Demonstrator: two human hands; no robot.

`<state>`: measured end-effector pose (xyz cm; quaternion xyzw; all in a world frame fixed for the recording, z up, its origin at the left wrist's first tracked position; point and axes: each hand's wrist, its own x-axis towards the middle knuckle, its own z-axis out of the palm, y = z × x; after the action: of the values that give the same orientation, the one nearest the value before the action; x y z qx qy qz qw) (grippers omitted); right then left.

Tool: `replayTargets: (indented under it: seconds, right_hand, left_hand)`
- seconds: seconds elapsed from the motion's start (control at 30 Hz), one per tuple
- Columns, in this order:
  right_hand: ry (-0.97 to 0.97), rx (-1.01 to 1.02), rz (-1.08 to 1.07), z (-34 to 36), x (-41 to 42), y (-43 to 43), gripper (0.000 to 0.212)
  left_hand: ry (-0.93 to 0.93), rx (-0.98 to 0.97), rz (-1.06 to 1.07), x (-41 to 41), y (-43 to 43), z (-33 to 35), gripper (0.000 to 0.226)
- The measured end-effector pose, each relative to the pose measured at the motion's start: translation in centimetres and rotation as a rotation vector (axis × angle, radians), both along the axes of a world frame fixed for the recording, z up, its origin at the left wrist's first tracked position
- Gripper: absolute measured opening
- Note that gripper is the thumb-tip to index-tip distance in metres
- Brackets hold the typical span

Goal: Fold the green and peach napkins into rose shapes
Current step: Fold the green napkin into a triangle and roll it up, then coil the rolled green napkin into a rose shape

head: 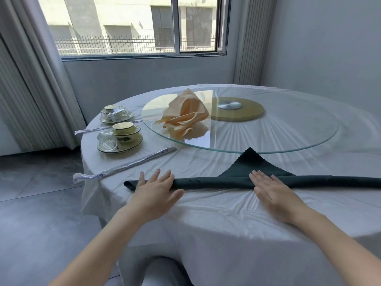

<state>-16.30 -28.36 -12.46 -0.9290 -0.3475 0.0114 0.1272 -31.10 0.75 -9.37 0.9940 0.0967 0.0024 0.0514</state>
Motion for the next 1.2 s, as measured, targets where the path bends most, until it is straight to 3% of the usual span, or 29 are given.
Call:
replayTargets:
  seconds: [0.07, 0.17, 0.33, 0.47, 0.57, 0.7, 0.97, 1.2]
  right_hand:
    - [-0.002, -0.005, 0.000, -0.1, 0.0, 0.1, 0.077]
    - [0.000, -0.014, -0.008, 0.3, 0.0, 0.1, 0.061]
    - [0.015, 0.084, 0.029, 1.4, 0.4, -1.5, 0.049]
    - [-0.174, 0.122, -0.114, 1.4, 1.7, -5.4, 0.039]
    - [-0.405, 0.117, -0.088, 1.3, 2.6, -6.4, 0.024]
    - [-0.543, 0.071, -0.105, 0.8, 4.5, -8.0, 0.027]
    - [-0.428, -0.084, -0.434, 1.7, 7.8, -12.3, 0.024]
    - [-0.328, -0.350, -0.644, 2.9, 8.4, -15.0, 0.047]
  left_hand:
    - [-0.097, 0.056, -0.115, 1.5, -3.0, 0.4, 0.059]
    - [-0.241, -0.049, -0.326, 4.3, -7.3, 0.1, 0.043]
    - [-0.307, -0.096, -0.353, 7.8, -8.5, -0.6, 0.025]
    - [-0.401, -0.127, -0.385, 8.5, -8.0, -1.6, 0.021]
    - [-0.450, -0.118, -0.442, 8.8, -8.4, -2.1, 0.019]
    - [-0.434, -0.096, -0.484, 9.6, -10.5, -1.9, 0.025]
    - [-0.291, -0.143, -0.624, 12.1, -16.1, -0.8, 0.028]
    - [-0.193, -0.367, -0.709, 12.9, -17.6, -0.2, 0.028]
